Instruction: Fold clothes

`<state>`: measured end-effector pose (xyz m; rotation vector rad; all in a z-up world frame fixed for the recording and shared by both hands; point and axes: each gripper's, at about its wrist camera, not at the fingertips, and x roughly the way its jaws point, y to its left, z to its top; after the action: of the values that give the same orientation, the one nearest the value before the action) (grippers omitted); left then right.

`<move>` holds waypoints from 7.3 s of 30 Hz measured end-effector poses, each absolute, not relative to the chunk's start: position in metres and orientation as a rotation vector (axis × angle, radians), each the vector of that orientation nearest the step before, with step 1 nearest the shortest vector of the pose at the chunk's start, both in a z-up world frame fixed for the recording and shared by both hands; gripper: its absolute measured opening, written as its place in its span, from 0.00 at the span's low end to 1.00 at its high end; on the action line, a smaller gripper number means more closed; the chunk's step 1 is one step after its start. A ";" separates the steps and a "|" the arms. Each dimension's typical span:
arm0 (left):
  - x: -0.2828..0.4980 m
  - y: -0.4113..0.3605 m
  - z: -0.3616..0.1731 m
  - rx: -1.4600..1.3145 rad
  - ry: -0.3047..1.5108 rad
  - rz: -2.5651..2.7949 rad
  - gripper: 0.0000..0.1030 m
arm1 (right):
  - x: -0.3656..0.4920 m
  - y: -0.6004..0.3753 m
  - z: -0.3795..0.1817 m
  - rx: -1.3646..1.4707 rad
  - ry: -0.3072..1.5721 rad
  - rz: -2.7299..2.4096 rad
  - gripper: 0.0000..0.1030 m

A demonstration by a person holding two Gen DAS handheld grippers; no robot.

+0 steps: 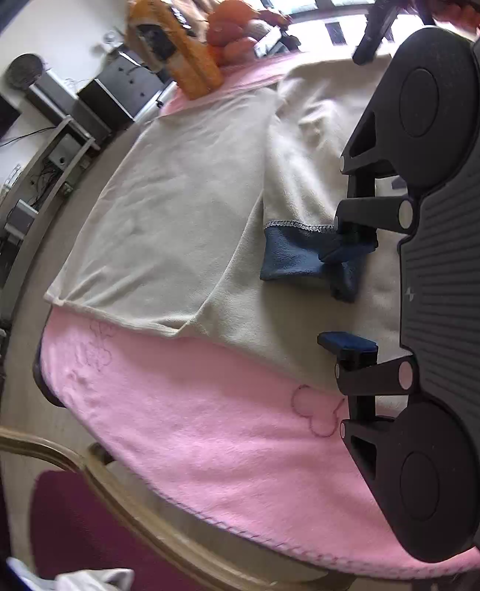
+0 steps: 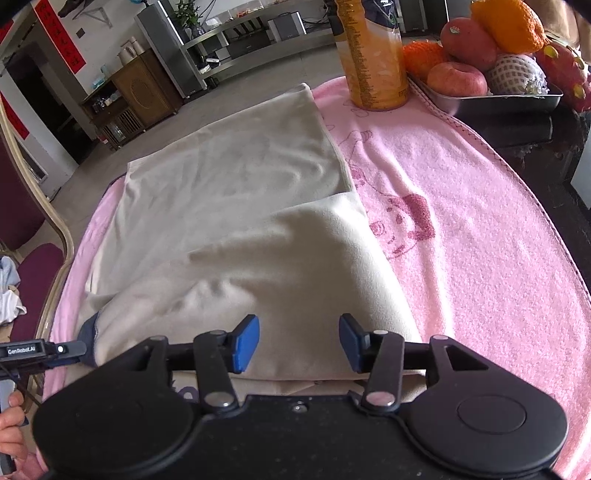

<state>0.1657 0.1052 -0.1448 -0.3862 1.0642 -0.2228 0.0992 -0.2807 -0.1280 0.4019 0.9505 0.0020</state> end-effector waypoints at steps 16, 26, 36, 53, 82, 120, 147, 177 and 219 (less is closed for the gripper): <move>0.167 0.092 -0.132 -0.424 0.943 -0.260 0.05 | 0.101 -0.275 -0.135 0.371 0.982 -0.005 0.46; 0.120 0.096 -0.054 -0.454 0.879 -0.310 0.05 | 0.062 -0.308 -0.108 0.542 0.833 -0.017 0.58; 0.150 0.108 -0.120 -0.266 1.004 -0.100 0.06 | 0.060 -0.312 -0.136 0.663 0.963 -0.030 0.58; 0.130 0.111 -0.118 -0.002 0.949 0.181 0.17 | 0.075 -0.297 -0.151 0.264 1.056 -0.269 0.20; 0.112 0.076 -0.110 0.003 0.890 -0.125 0.14 | 0.085 -0.299 -0.115 0.326 0.851 -0.148 0.17; 0.108 0.079 -0.138 -0.077 0.944 -0.059 0.17 | 0.099 -0.324 -0.161 0.875 0.893 -0.027 0.15; 0.098 0.055 -0.155 0.028 0.941 -0.238 0.23 | 0.093 -0.288 -0.168 0.745 1.011 0.111 0.21; 0.059 0.038 -0.147 0.244 0.963 -0.260 0.18 | 0.051 -0.190 -0.147 -0.013 1.035 0.223 0.27; 0.072 0.085 -0.101 -0.023 0.819 -0.025 0.34 | 0.035 -0.317 -0.116 0.760 0.754 -0.186 0.12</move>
<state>0.0721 0.0851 -0.1013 -0.0230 0.8186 -0.0247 0.0353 -0.3166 -0.1165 0.7601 0.7544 -0.1861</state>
